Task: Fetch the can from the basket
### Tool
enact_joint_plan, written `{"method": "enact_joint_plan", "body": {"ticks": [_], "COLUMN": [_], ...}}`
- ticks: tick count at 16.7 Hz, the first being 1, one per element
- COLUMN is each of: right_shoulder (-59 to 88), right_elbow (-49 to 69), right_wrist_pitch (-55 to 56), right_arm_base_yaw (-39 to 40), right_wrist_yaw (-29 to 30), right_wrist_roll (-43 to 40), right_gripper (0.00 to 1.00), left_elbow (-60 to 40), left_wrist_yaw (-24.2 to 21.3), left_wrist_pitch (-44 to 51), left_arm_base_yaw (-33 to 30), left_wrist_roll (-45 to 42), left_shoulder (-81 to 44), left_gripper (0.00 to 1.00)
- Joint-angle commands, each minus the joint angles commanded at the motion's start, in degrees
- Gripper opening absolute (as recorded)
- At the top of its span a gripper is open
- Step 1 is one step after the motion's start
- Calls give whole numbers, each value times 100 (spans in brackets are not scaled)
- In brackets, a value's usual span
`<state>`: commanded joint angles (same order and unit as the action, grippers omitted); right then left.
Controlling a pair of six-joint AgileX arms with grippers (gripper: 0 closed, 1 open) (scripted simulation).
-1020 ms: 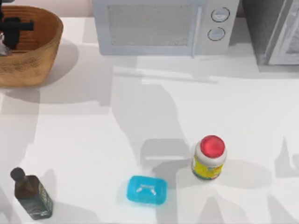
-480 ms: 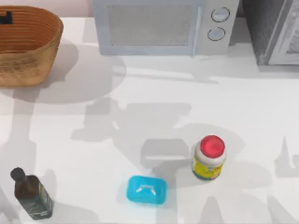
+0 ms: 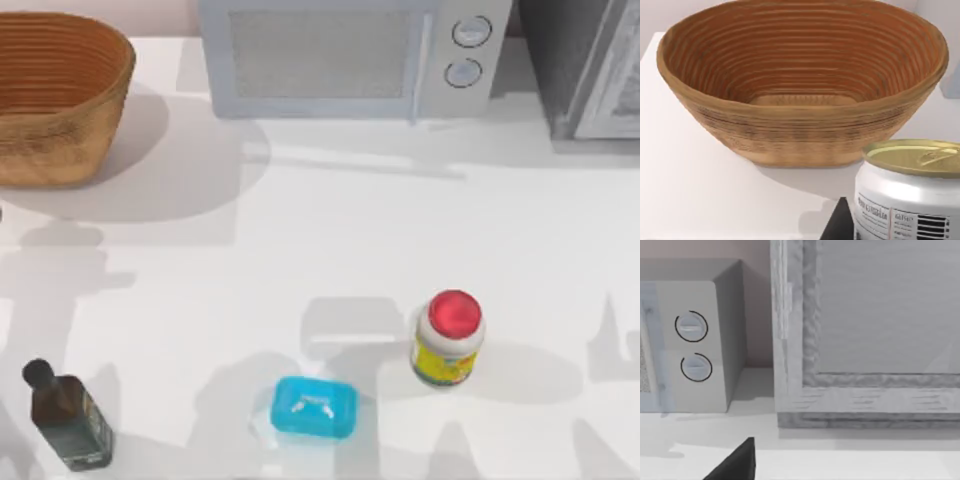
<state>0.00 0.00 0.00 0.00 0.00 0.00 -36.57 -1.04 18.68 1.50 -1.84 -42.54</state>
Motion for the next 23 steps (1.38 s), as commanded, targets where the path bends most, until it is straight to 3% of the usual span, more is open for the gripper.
{"method": "enact_joint_plan", "body": {"ticks": [5,9,19,23], "right_shoulder": [0,0,0,0], "right_elbow": [0,0,0,0], "right_wrist_pitch": [0,0,0,0], "right_arm_base_yaw": [0,0,0,0], "right_wrist_yaw": [0,0,0,0], "right_wrist_roll": [0,0,0,0], "right_gripper": [100,100,100,100], "left_elbow": [2378,3423,3617,3137], "left_wrist_yaw": [91,105,74,-412], "left_wrist_pitch": [-1100,-1706,-1898,-2455], "left_arm_base_yaw": [-65,-132,-150,-329], "left_wrist_roll": [110,168,165,93], "left_shoulder": [2738,3972,4177,3385], "left_gripper": [0,0,0,0]}}
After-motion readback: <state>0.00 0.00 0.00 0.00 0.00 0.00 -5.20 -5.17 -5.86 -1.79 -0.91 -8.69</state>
